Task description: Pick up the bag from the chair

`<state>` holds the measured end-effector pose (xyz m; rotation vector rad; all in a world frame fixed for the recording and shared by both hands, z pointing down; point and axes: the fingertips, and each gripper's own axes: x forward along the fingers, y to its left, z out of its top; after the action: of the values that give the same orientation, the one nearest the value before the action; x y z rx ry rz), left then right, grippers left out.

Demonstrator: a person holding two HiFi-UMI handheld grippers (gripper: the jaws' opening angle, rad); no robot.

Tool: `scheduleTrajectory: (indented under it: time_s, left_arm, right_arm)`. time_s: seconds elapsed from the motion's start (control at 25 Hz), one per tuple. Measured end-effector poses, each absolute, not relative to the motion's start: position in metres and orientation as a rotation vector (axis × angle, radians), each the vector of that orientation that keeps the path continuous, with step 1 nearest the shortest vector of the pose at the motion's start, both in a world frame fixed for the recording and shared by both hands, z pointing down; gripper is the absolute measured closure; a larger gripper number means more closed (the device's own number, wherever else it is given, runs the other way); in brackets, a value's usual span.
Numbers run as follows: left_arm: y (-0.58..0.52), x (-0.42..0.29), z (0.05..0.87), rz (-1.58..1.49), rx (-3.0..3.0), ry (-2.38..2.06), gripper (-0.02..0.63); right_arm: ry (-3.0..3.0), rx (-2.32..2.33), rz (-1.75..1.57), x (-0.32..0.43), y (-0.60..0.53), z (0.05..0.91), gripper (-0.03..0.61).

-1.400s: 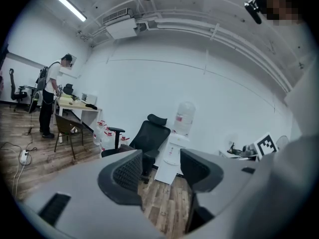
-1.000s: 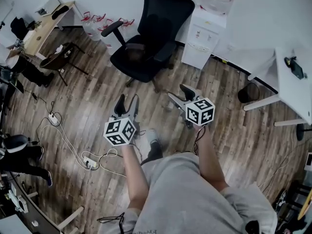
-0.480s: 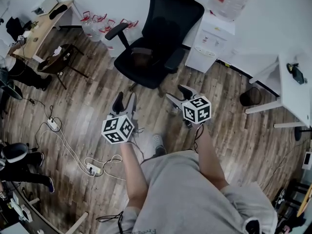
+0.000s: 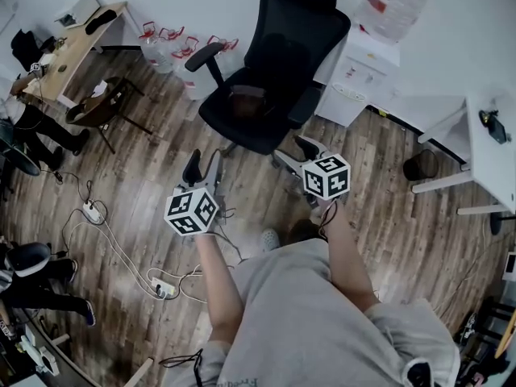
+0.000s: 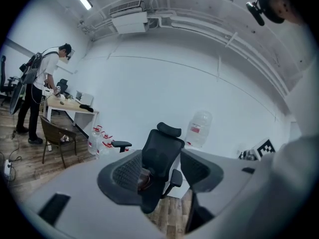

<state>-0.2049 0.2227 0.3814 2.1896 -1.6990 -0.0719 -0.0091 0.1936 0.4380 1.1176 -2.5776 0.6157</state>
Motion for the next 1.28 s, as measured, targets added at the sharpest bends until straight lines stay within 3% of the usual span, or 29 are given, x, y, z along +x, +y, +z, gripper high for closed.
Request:
scheduleTrajectory:
  time_s: [0.92, 1.28]
  left_arm:
    - [0.121, -0.271, 0.398, 0.021, 2.099, -1.819, 0.371]
    - [0.022, -0.247, 0.415, 0.067, 2.113, -1.742, 0.368]
  right_arm:
    - [-2.608, 1.111, 0.770, -0.041, 0.055, 0.462, 0.268]
    - [-2.563, 1.131, 0.811, -0.029, -0.028, 0.475, 0.268]
